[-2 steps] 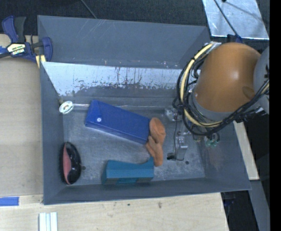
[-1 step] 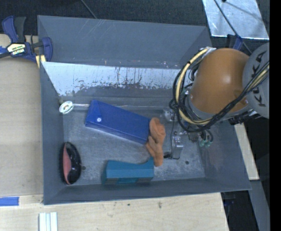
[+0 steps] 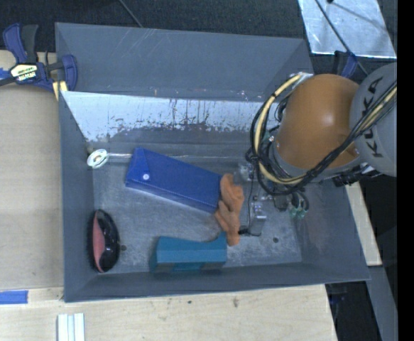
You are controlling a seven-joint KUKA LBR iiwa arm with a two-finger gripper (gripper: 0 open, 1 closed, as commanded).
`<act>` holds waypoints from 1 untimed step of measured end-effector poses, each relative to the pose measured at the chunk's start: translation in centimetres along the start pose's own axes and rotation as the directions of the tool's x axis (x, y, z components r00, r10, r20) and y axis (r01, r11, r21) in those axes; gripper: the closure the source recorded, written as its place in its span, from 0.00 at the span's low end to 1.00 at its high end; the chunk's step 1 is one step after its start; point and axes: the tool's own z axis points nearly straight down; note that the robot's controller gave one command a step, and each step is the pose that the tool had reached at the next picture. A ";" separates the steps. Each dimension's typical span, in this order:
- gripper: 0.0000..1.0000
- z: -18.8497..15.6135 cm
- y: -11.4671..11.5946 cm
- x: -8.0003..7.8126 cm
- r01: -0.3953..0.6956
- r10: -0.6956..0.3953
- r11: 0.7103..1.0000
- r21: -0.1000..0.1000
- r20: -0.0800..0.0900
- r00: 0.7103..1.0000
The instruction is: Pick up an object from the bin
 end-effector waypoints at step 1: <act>0.00 4.7 -0.2 -0.1 0.012 -0.012 1.000 -0.003 0.009 1.000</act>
Offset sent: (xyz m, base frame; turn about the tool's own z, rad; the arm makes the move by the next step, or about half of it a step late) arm 0.0391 -0.0193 -0.0925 0.1088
